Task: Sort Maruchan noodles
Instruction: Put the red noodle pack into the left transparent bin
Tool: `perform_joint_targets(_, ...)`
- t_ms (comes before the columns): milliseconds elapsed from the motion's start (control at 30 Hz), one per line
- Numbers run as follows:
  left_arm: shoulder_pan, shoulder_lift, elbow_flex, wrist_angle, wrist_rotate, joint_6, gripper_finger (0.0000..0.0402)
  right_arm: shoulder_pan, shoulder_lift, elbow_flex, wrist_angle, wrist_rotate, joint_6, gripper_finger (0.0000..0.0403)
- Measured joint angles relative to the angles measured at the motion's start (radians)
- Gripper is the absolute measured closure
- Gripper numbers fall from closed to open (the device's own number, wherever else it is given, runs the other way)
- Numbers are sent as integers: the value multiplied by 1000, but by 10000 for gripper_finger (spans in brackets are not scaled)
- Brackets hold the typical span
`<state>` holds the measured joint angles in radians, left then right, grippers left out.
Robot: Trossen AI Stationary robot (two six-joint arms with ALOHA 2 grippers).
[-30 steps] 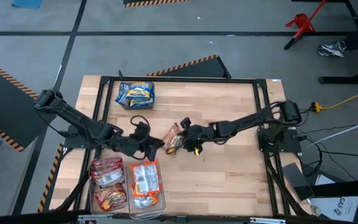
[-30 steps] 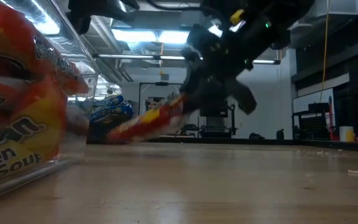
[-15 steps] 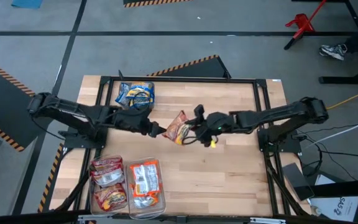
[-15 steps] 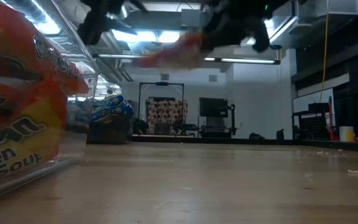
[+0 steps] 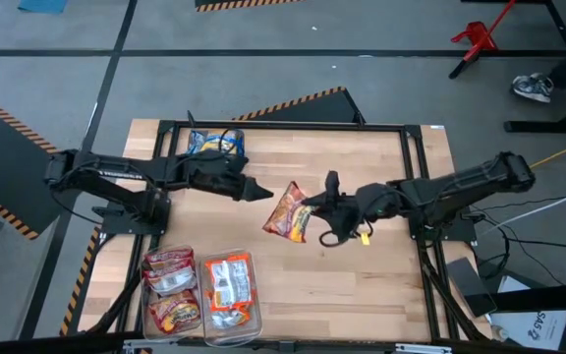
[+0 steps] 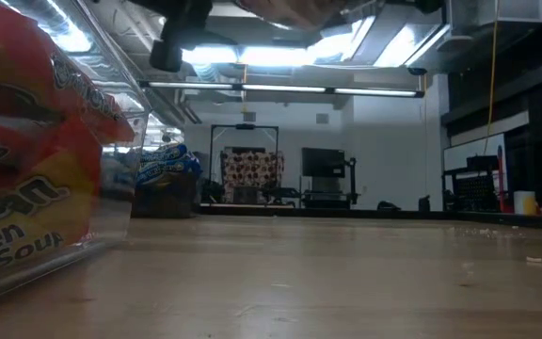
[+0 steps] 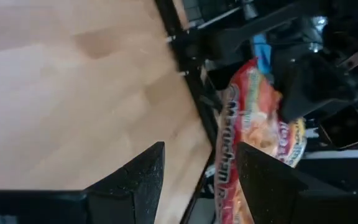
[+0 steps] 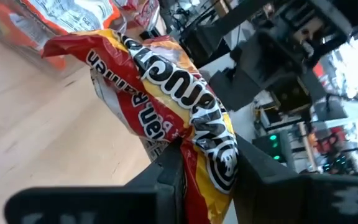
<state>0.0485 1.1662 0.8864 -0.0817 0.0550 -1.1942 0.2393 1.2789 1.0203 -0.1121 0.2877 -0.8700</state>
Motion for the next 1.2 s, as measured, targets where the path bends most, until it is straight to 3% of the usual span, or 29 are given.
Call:
perform_joint_targets(433,10,84,-1,273,118,-26,211,55,0,0,66,63,-73,330)
perform_joint_targets(1200,-39,122,-1,441,198,-34,211,55,1,0,178,71,-160,330)
